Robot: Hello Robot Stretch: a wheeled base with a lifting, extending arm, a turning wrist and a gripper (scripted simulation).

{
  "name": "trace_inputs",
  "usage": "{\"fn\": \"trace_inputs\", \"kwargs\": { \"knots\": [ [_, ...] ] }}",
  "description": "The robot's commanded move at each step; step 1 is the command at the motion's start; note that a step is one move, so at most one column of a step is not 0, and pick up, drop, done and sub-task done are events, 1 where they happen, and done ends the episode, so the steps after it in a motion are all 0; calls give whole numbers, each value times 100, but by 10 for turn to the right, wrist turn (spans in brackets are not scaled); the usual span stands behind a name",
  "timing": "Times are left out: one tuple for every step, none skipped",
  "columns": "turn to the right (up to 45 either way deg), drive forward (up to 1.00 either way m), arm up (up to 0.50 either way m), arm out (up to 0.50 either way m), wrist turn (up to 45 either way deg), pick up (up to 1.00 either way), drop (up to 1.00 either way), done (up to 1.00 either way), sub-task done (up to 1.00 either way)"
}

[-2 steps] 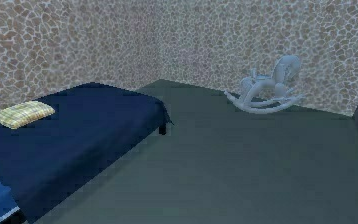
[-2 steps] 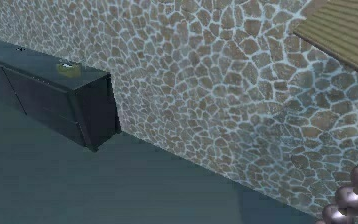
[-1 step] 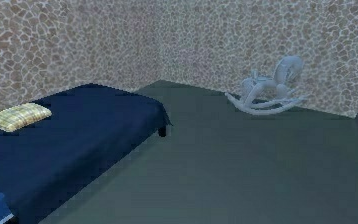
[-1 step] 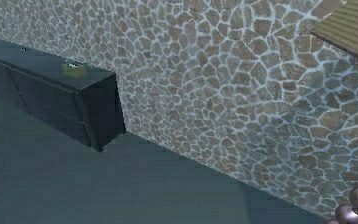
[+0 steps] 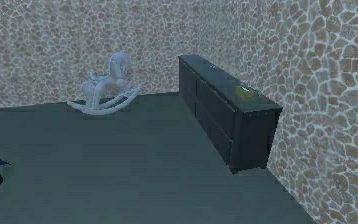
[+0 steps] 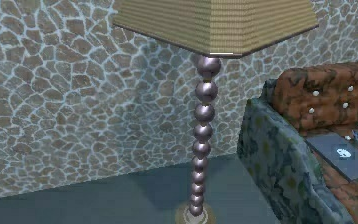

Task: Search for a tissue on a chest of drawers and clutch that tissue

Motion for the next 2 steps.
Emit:
{"fn": "trace_inputs", "kwargs": {
  "knots": [
    [150, 0, 0, 0, 0, 0, 0, 0, 0],
    [30, 0, 0, 0, 0, 0, 0, 0, 0]
  ]
}}
